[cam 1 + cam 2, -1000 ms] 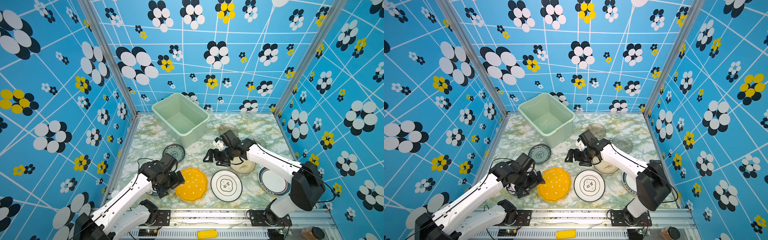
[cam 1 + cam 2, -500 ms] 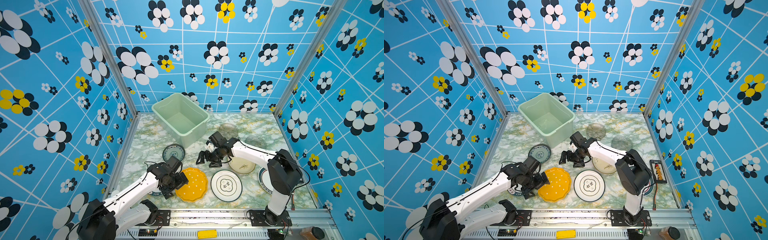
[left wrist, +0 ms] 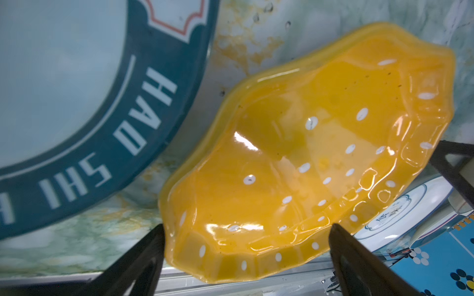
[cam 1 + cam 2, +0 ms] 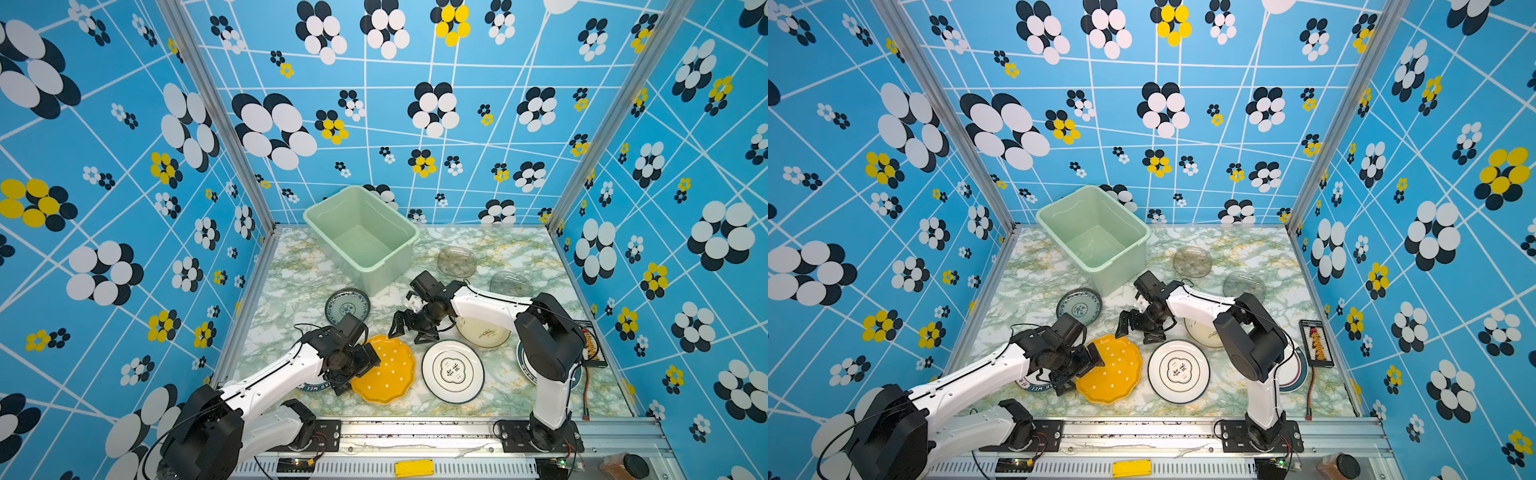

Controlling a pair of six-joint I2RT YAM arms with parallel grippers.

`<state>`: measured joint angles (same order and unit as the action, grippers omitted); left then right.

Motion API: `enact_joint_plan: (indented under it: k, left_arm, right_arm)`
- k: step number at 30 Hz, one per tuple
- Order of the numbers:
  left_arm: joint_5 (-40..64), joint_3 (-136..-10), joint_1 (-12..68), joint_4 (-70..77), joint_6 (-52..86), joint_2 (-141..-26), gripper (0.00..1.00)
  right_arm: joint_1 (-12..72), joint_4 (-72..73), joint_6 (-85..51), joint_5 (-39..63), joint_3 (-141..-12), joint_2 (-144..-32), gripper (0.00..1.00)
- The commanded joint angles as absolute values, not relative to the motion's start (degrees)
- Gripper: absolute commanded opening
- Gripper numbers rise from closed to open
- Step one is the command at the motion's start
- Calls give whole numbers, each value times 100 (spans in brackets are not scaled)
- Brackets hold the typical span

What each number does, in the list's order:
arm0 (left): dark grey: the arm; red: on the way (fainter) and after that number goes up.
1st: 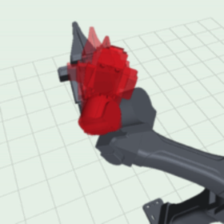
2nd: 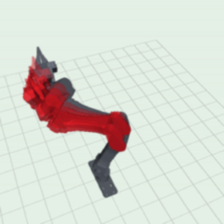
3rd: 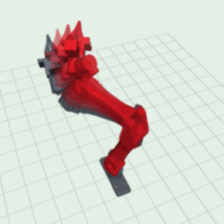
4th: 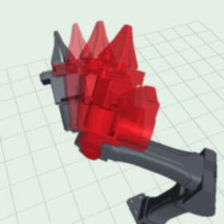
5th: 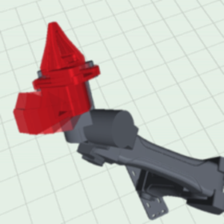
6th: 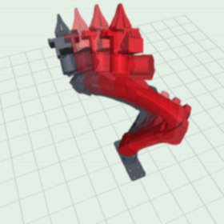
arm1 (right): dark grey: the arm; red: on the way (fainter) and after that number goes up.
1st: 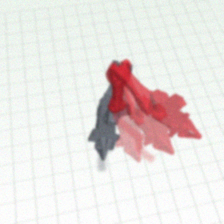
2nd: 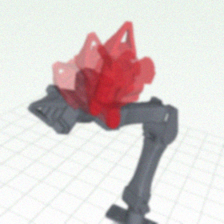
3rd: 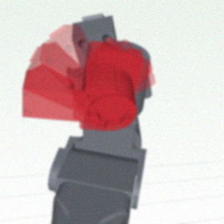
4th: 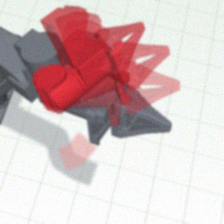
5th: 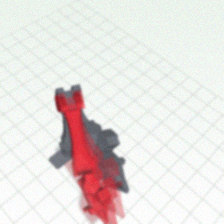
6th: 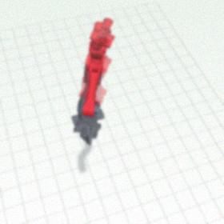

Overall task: Place the plates into the plastic bin on the countertop
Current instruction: Pick up the plate from the bottom-center of the table.

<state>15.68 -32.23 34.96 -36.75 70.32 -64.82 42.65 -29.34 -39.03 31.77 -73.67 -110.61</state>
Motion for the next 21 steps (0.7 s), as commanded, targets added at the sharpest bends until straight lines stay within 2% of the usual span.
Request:
enact_joint_plan:
  k: [1, 6, 21]
  left_arm:
    - [1573, -3081, 3533, -3389, 7043, -6416, 100]
    - [1658, -2925, 3542, -3006, 7115, -6372, 98]
    - [1608, -2422, 3552, -2257, 7635, -5852, 98]
  right_arm:
    - [4343, -2996, -3834, 3375, -7428, -11205, 99]
    - [4434, -2982, -3814, 3541, -7427, -11300, 99]
    - [4517, -2608, -3791, 4218, -7295, -11231, 86]
